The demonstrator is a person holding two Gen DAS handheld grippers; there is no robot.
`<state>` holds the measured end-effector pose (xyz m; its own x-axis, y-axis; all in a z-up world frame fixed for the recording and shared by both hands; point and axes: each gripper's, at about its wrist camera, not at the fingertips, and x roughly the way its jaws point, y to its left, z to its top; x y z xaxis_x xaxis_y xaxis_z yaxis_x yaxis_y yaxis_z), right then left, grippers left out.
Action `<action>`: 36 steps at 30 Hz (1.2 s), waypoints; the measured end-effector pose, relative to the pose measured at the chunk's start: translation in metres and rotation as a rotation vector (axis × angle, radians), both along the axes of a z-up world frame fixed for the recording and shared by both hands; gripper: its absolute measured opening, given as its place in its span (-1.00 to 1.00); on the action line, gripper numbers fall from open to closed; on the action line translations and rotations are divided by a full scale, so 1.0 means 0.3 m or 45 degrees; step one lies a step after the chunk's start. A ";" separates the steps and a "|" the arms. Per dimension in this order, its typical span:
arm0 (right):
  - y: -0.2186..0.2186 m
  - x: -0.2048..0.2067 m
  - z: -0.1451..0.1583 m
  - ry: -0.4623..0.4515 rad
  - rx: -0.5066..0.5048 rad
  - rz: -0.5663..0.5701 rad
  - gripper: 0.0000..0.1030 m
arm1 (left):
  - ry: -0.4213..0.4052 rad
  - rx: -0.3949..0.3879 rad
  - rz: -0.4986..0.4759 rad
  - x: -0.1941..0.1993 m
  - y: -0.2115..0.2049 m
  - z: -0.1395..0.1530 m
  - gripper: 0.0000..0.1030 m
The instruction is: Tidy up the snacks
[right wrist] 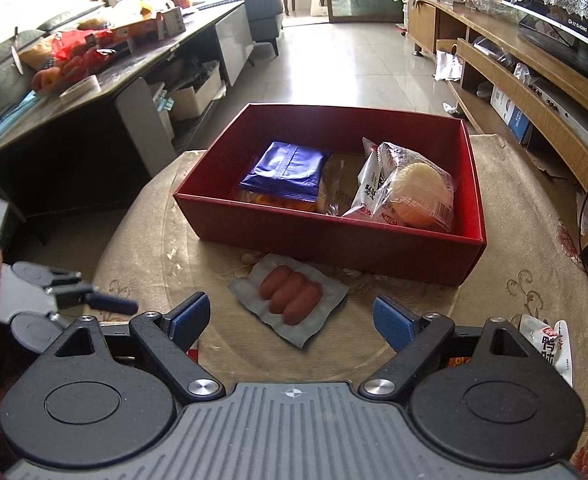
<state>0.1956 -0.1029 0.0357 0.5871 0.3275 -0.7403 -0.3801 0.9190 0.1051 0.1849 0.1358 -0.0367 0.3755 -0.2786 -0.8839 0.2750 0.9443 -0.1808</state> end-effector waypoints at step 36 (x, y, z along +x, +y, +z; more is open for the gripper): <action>-0.325 -0.015 0.004 0.018 -0.047 -0.236 0.80 | 0.078 0.291 -0.070 -0.184 -0.233 -0.020 -0.03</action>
